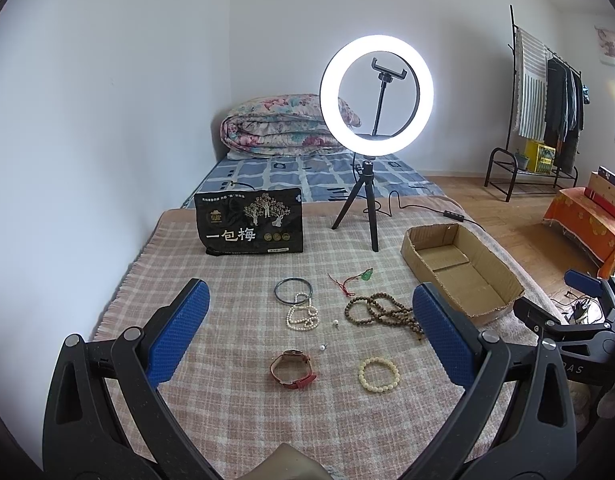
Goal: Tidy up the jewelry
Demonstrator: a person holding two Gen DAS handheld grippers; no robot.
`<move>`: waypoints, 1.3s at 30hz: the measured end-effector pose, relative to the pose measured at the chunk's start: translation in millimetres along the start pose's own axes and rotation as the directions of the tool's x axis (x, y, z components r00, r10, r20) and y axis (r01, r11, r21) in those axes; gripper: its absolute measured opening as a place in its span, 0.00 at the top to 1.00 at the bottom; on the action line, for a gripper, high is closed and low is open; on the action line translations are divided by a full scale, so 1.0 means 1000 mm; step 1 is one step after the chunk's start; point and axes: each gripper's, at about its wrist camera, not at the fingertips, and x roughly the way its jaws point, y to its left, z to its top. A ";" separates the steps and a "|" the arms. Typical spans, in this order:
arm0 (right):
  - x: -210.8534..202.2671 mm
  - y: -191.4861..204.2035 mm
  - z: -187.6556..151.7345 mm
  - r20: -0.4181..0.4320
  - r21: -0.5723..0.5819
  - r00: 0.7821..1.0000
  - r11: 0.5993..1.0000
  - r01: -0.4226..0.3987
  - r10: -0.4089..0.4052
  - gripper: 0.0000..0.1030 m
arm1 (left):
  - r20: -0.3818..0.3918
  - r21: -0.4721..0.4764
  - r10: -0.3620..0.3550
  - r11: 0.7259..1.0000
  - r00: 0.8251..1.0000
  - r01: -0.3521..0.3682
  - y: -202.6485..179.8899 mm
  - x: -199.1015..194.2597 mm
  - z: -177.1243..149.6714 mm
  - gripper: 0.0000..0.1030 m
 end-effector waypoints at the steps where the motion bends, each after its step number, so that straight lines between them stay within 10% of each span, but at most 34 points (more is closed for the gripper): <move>1: 0.000 0.000 0.000 -0.001 0.000 1.000 1.000 0.000 0.000 0.00 | 0.000 0.001 0.000 1.000 1.000 0.000 0.000 0.000 0.001 0.00; 39: 0.005 0.001 -0.002 -0.031 0.014 0.999 1.000 -0.022 0.022 0.00 | -0.014 -0.009 0.009 1.000 1.000 -0.009 0.002 0.004 -0.002 0.00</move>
